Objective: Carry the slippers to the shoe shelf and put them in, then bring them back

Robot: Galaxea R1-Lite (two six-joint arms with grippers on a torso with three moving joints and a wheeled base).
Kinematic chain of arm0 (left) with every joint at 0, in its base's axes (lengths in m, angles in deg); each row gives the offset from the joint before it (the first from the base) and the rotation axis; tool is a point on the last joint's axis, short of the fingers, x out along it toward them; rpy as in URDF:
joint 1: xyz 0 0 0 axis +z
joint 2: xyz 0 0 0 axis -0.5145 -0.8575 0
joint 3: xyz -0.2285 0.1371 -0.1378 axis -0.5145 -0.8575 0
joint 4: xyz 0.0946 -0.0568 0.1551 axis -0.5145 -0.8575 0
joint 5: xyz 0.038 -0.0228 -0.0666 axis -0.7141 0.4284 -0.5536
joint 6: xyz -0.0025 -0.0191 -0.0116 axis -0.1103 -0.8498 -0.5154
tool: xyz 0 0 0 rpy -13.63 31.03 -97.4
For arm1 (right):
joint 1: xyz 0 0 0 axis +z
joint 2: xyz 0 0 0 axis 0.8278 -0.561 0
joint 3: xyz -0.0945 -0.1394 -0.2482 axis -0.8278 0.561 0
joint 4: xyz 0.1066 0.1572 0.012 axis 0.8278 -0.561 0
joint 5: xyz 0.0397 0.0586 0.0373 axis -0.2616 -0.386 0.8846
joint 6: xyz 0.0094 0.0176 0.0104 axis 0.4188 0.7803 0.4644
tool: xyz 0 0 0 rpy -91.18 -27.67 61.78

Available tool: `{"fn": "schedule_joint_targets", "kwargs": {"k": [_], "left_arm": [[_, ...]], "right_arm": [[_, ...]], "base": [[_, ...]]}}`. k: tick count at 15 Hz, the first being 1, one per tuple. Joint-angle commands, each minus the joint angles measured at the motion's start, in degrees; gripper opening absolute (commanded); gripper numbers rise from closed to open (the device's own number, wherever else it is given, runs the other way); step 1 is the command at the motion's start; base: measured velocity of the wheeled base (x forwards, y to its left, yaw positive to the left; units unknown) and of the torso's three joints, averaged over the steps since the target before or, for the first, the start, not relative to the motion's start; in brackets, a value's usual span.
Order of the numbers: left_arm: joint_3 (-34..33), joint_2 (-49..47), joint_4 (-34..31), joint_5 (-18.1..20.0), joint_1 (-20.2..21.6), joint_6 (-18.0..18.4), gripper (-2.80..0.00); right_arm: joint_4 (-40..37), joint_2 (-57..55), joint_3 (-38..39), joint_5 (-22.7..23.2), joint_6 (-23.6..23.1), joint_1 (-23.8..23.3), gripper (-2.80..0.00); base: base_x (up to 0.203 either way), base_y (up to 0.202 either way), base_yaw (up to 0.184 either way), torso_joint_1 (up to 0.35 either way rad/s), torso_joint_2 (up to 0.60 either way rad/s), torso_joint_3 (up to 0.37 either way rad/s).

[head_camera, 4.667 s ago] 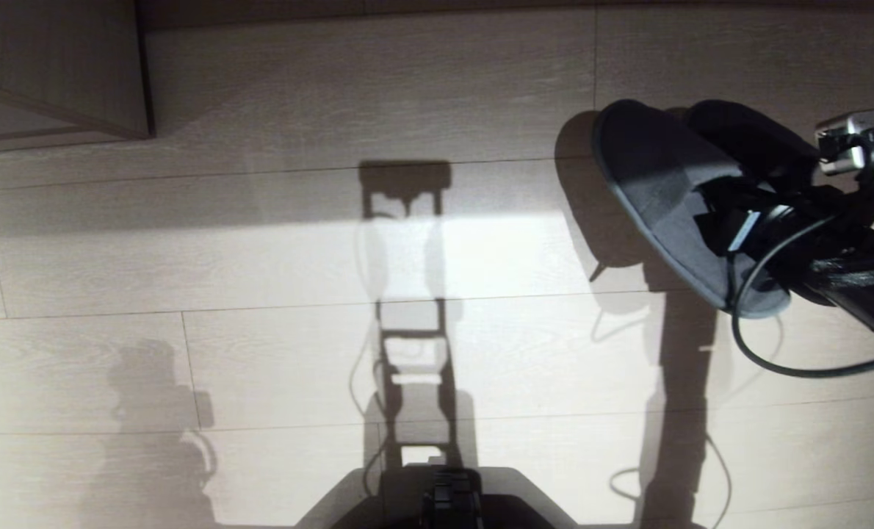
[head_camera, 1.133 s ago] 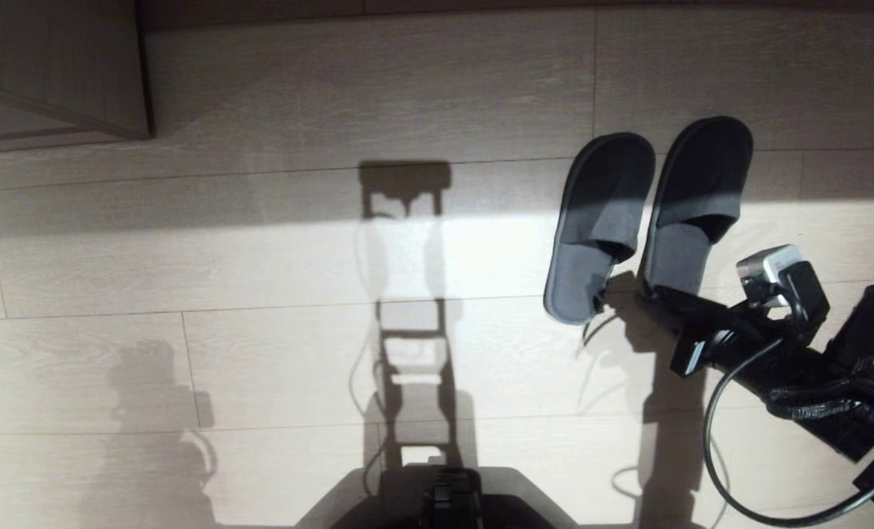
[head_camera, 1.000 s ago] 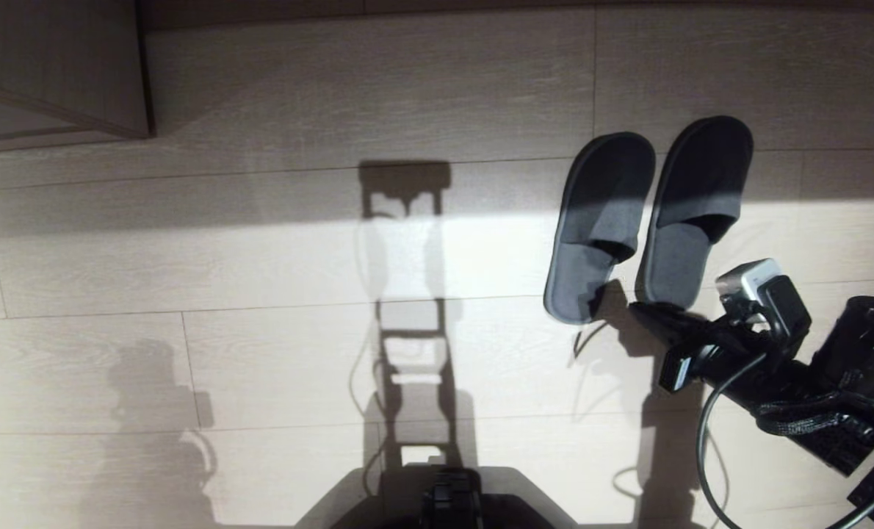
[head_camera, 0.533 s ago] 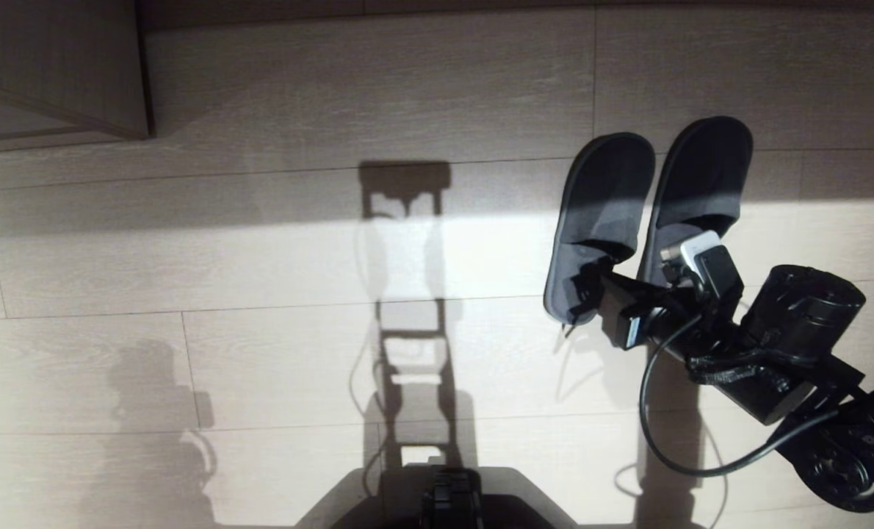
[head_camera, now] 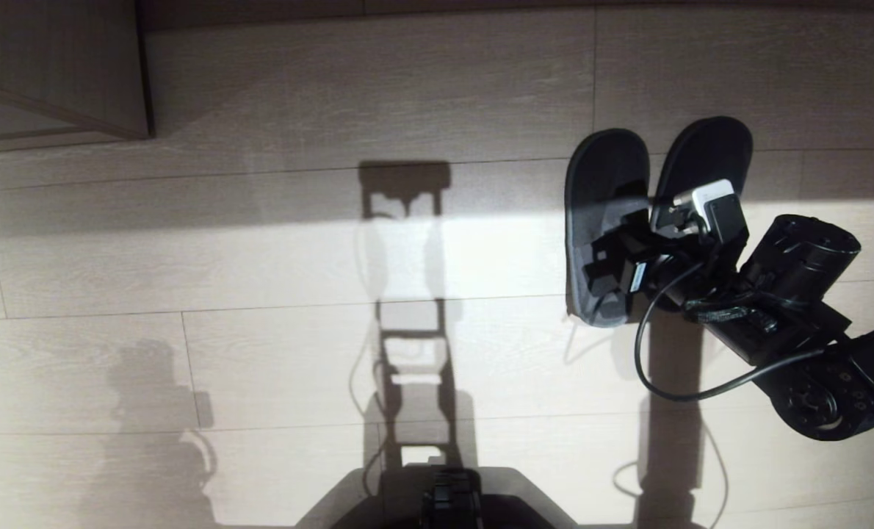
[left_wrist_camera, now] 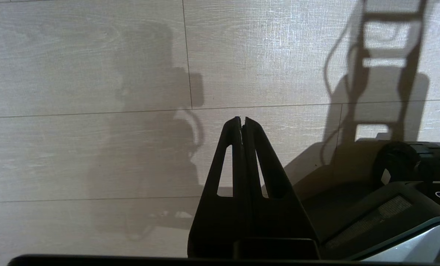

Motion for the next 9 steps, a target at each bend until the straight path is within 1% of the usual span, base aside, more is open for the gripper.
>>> {"fn": "schedule_joint_targets", "kwargs": {"k": [1,5,9], "left_arm": [[-0.1,0.1,0.0,0.0,0.0,0.0,-2.8],[-0.1,0.0,0.0,0.0,0.0,0.0,-2.8],[-0.1,0.0,0.0,0.0,0.0,0.0,-2.8]], "right_arm": [[-0.3,-0.1,-1.8,0.1,-0.1,-0.8,-2.8],[-1.4,-0.6,-4.8,0.0,0.1,-2.3,-2.8],[-2.4,0.1,-5.7,-0.2,0.2,-4.3,-2.8]], "base": [[0.0,0.0,0.0,0.0,0.0,0.0],[0.0,0.0,0.0,0.0,0.0,0.0],[0.0,0.0,0.0,0.0,0.0,0.0]]}}
